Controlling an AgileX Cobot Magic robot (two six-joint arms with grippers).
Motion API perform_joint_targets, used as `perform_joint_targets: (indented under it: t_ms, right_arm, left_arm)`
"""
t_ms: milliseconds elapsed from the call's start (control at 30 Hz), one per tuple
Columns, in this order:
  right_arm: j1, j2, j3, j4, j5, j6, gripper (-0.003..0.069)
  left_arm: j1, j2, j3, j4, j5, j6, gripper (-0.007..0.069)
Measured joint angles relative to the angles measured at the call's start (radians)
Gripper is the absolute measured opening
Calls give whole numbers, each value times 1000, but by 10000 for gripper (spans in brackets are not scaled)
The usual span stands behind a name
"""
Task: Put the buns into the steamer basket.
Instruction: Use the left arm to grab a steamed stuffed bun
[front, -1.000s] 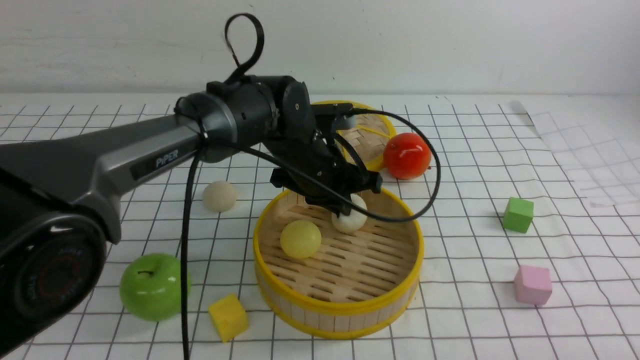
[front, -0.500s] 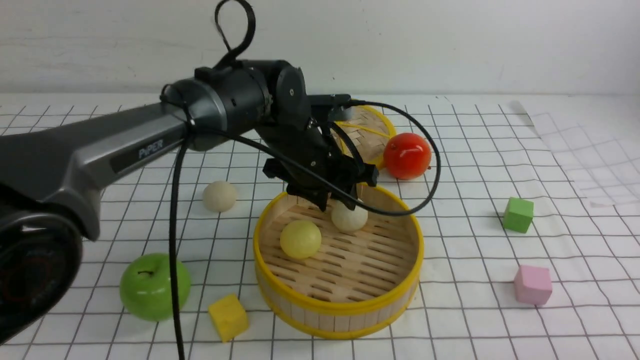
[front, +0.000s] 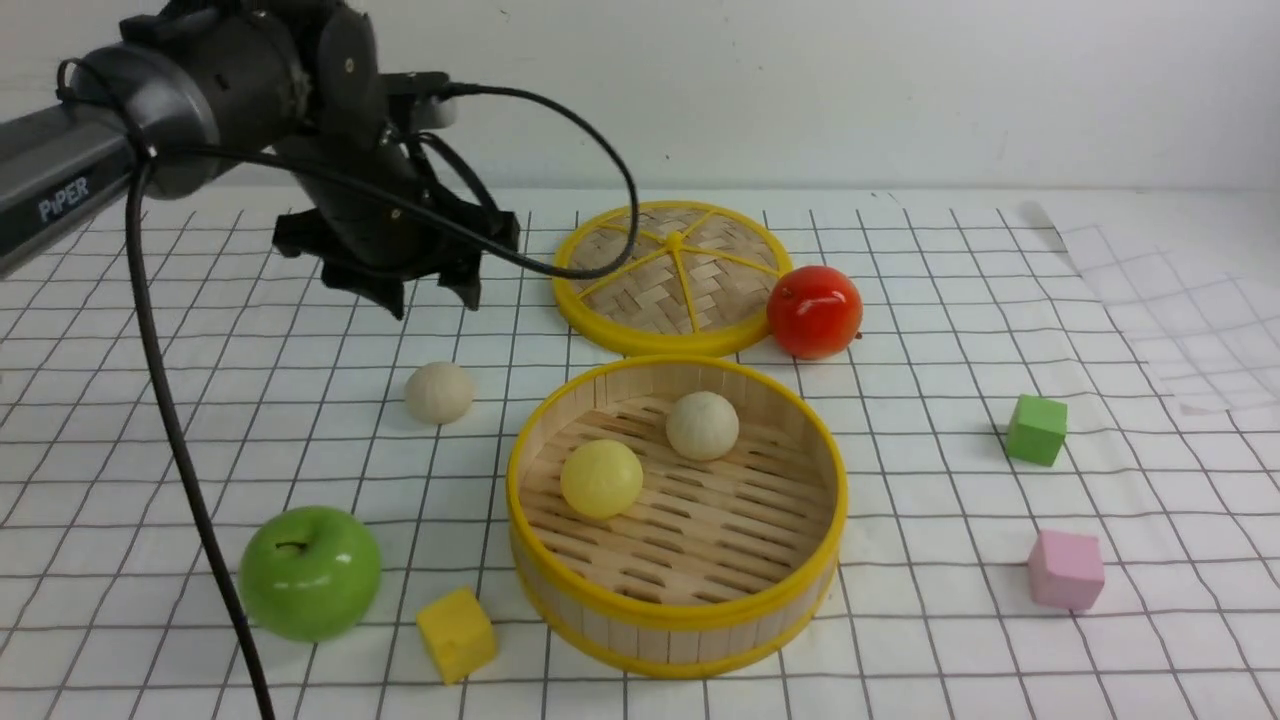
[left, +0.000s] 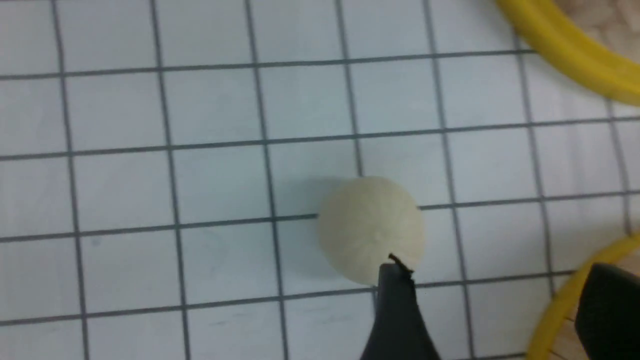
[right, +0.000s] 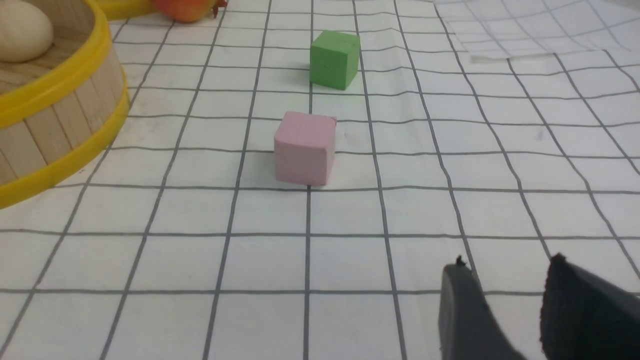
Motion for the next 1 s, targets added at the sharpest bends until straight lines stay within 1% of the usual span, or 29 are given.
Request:
perform_joint_targets:
  t_ms: [233, 433, 767, 1000]
  right_arm:
    - [0, 0, 0, 0, 0, 0, 239]
    - [0, 0, 0, 0, 0, 0, 239]
    - [0, 0, 0, 0, 0, 0, 239]
    - [0, 0, 0, 0, 0, 0, 239]
  left_arm:
    - [5, 72, 1, 6, -55, -2, 377]
    - [5, 86, 1, 56, -86, -3, 330]
    - [5, 128, 1, 55, -78, -3, 248]
    - [5, 158, 1, 48, -82, -3, 242]
